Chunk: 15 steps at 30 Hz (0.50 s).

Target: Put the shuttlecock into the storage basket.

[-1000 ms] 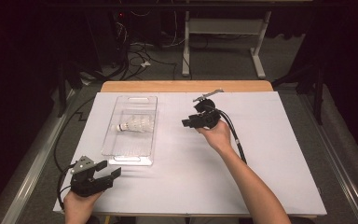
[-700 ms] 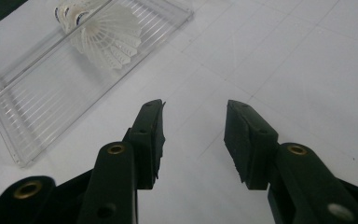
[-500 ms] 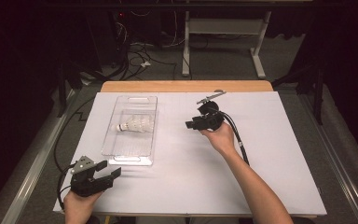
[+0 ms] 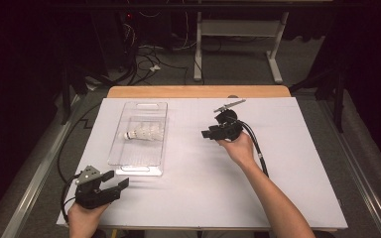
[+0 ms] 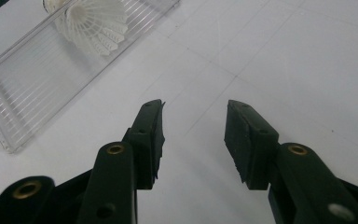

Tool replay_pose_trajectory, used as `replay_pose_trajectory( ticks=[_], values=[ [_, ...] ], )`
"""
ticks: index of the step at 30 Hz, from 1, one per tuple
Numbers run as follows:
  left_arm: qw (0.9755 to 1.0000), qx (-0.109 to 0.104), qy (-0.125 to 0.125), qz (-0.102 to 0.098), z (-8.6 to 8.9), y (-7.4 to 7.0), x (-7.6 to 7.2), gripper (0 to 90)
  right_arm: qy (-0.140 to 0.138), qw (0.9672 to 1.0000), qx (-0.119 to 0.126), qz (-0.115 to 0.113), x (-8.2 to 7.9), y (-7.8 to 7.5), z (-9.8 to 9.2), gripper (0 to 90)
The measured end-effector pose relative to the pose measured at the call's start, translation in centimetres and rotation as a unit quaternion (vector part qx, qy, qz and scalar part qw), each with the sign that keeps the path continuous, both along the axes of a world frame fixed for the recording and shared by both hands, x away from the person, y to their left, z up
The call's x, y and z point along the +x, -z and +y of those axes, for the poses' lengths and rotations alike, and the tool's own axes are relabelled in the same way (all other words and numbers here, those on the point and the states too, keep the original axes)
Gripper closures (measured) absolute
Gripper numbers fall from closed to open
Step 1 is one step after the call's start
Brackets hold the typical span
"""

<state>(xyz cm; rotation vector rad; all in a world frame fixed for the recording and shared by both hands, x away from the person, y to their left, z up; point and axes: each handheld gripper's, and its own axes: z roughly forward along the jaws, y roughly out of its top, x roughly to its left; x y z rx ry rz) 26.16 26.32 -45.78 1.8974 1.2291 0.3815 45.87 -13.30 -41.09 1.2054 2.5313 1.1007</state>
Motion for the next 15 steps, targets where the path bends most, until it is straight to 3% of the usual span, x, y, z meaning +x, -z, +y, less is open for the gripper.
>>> replay_pose_trajectory(
  ticks=[15],
  values=[
    [1.0, -0.001, 0.0, 0.002, 0.0, 0.0, 0.0, 34.9, 0.007, 1.0, -0.005, -0.001, -0.6, 0.2, -1.3, 57.4]
  ],
)
